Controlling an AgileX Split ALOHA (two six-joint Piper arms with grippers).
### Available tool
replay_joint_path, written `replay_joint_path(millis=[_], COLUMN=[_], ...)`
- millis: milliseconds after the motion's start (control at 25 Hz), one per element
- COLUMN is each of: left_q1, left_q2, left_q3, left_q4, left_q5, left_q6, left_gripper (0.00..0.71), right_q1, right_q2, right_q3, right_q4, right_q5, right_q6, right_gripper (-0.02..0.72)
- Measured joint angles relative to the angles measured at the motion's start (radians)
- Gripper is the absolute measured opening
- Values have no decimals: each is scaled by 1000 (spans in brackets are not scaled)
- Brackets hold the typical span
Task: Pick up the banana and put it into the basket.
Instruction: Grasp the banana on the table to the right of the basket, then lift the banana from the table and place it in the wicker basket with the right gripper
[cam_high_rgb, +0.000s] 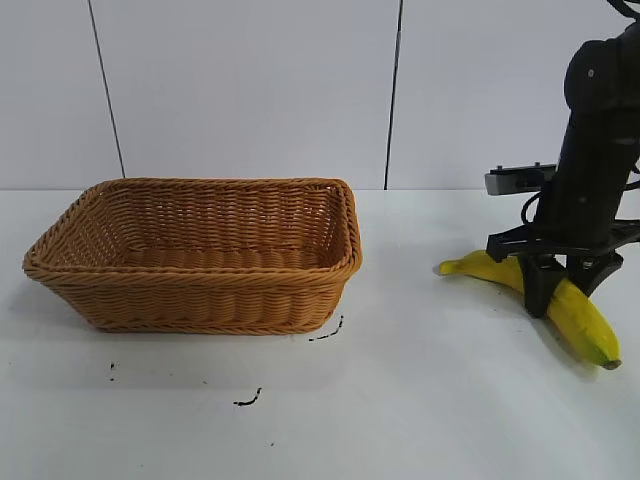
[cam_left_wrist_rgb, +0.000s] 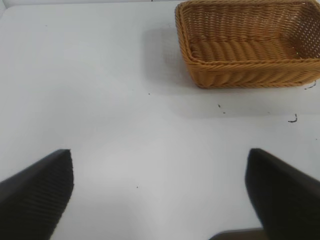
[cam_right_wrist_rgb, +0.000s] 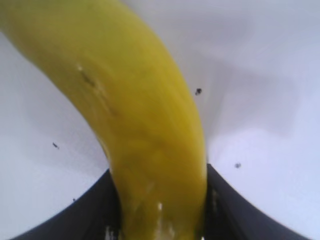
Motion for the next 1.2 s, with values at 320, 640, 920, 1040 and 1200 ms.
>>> replay_joint_path(millis=[320,640,920,1040,1200], left_q1=[0,0,0,0,0], left_q2=[0,0,0,0,0], left_q3=[0,0,0,0,0], left_q4=[0,0,0,0,0], left_q5=[0,0,0,0,-1], left_q6=[0,0,0,0,0], left_gripper=[693,693,693,693,693], right_q1=[3,103,285,361,446], right_q2=[-47,-71,-71,-71,-71], right_q3=[-224,-289,-345,-369,-390], right_q4=[16,0,-8,-28,-41], right_q5=[78,83,84,84,33], right_q6=[4,3,-26,-37,-56], right_gripper=[287,287,287,287,287])
